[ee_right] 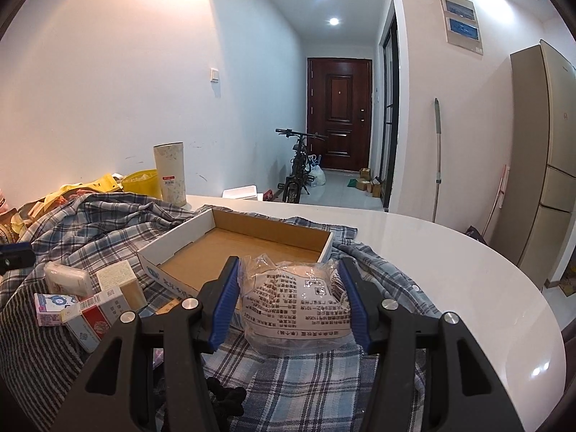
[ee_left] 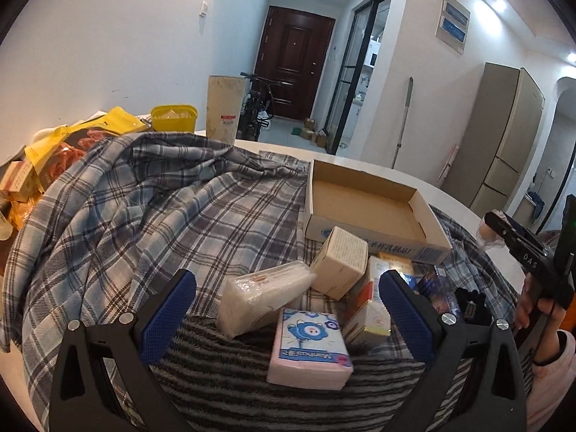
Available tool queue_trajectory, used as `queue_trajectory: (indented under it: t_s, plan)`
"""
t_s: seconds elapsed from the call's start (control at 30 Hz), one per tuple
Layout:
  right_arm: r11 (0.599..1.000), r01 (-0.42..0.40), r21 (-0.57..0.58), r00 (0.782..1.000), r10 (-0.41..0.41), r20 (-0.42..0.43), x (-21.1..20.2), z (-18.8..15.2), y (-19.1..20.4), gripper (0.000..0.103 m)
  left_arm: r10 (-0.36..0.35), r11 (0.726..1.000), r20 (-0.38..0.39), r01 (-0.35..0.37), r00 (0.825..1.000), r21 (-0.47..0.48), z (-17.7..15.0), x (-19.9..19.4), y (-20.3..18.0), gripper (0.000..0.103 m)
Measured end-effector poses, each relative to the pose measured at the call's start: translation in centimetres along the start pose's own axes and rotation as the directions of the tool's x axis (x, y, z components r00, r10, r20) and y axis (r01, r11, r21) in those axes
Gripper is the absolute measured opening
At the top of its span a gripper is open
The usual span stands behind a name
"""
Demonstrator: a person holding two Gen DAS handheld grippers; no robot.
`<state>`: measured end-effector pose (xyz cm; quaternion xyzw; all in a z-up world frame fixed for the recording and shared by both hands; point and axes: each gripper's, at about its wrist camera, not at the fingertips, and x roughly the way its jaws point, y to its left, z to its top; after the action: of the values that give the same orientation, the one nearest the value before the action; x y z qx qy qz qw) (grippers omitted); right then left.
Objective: Organize objects
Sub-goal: 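Grasp the white plastic-wrapped pack with the left tool while the right tool holds the bag, then carry the white pack into the cardboard box and open the left tool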
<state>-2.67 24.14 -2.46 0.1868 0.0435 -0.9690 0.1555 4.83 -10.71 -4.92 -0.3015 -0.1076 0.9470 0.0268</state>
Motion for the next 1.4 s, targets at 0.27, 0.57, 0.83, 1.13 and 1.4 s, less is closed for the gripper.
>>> queue_trajectory:
  t_s: [0.27, 0.57, 0.83, 1.13, 1.4]
  plan:
    - [1.000, -0.005, -0.003, 1.000, 0.005, -0.019, 0.3, -0.1, -0.1, 0.054, 0.000, 0.998, -0.022, 0.001, 1.000, 0.056, 0.3, 1.9, 0.3, 0.103]
    - [1.000, -0.013, -0.019, 0.999, 0.012, -0.036, 0.7, -0.4, 0.2, 0.054, -0.041, 0.999, -0.146, 0.042, 0.988, -0.002, 0.3, 5.0, 1.5, 0.082]
    - [1.000, -0.012, -0.026, 0.999, 0.011, -0.045, 0.8, -0.4, 0.3, 0.054, -0.035, 0.996, -0.105, 0.043, 0.994, 0.077, 0.2, 3.9, -0.2, 0.021]
    - [0.999, 0.003, -0.036, 1.000, -0.004, -0.015, 0.5, -0.2, 0.4, 0.054, -0.028, 0.985, 0.122, 0.007, 0.992, 0.174, 2.5, -3.0, -4.4, 0.021]
    - [1.000, -0.016, 0.004, 1.000, 0.016, 0.005, -0.8, 1.9, 0.2, 0.054, -0.073, 0.985, 0.237, 0.033, 0.969, 0.167, 6.0, -5.5, -7.7, 0.021]
